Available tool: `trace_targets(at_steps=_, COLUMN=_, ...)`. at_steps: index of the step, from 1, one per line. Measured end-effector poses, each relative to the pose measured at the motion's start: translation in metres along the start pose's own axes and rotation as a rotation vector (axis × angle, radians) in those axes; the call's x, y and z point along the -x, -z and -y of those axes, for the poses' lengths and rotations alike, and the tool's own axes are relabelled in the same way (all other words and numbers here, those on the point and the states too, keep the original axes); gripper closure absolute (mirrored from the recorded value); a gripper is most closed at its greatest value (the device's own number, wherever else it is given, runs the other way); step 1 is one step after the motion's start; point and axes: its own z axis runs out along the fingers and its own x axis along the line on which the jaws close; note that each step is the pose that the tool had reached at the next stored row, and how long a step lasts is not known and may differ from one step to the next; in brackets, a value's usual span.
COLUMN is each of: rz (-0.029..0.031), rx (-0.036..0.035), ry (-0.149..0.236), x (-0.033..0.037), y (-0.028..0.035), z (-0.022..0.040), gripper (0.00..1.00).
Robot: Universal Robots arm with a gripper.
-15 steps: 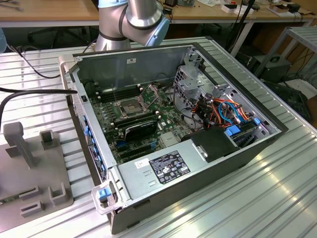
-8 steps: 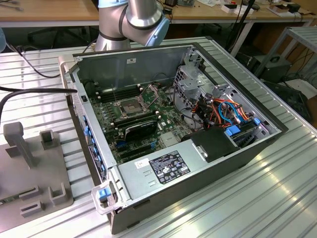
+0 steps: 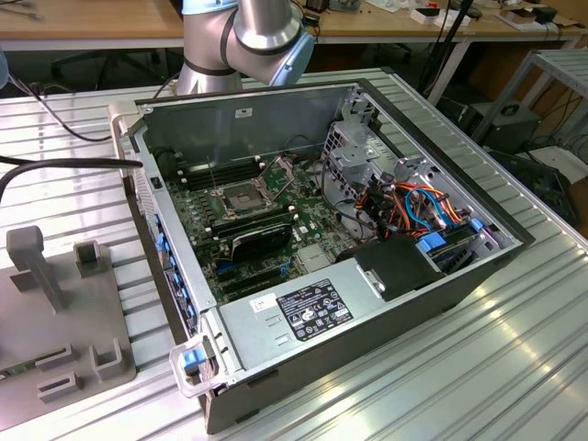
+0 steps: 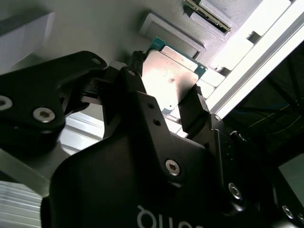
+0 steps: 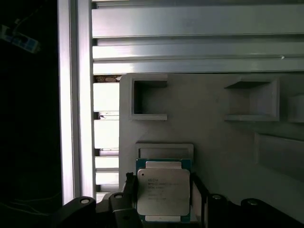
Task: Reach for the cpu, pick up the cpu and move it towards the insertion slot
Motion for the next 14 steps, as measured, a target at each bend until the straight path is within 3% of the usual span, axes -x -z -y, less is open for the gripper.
trace_targets(at_steps=9, rz=-0.0033, rx=-0.0001, ry=0.0, x=-0.0002, y=0.0098, z=-0.0001, gripper=0.45)
trace_targets(at_steps=14, rz=-0.0076, rx=-0.0001, ry=0.0, x=-0.0003, y=0.02, z=-0.0002, gripper=0.45)
